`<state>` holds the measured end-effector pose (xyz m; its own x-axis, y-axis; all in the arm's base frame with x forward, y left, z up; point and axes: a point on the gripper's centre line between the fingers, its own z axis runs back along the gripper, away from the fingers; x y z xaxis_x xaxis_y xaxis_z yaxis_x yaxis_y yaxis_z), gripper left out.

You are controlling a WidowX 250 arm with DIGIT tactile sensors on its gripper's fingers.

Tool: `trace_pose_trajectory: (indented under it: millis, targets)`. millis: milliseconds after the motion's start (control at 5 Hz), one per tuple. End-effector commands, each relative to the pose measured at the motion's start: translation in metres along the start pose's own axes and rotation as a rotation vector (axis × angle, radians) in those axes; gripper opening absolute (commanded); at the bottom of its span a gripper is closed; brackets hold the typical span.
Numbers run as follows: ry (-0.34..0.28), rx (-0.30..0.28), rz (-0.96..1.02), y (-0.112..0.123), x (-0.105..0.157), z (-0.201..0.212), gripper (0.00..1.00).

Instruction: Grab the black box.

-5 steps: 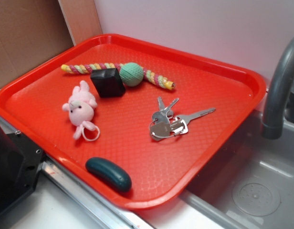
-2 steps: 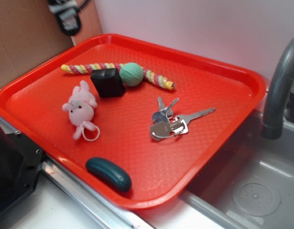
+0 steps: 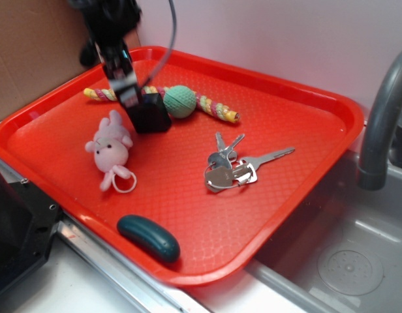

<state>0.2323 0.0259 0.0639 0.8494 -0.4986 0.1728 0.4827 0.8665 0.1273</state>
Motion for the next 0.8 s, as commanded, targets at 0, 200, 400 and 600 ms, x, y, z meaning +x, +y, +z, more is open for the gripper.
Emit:
trace_pose_trajectory:
  millis: [0, 200, 400, 600]
  targets:
    - [-0.05, -0.105, -0.2, -0.024, 0.019, -0.013, 1.0]
    - [-0.029, -0.144, -0.251, -0.038, 0.015, -0.015, 1.0]
    - [0.022, -0.16, -0.262, -0.044, 0.017, -0.017, 1.0]
    - [0.03, -0.211, -0.271, -0.041, 0.016, -0.022, 0.92]
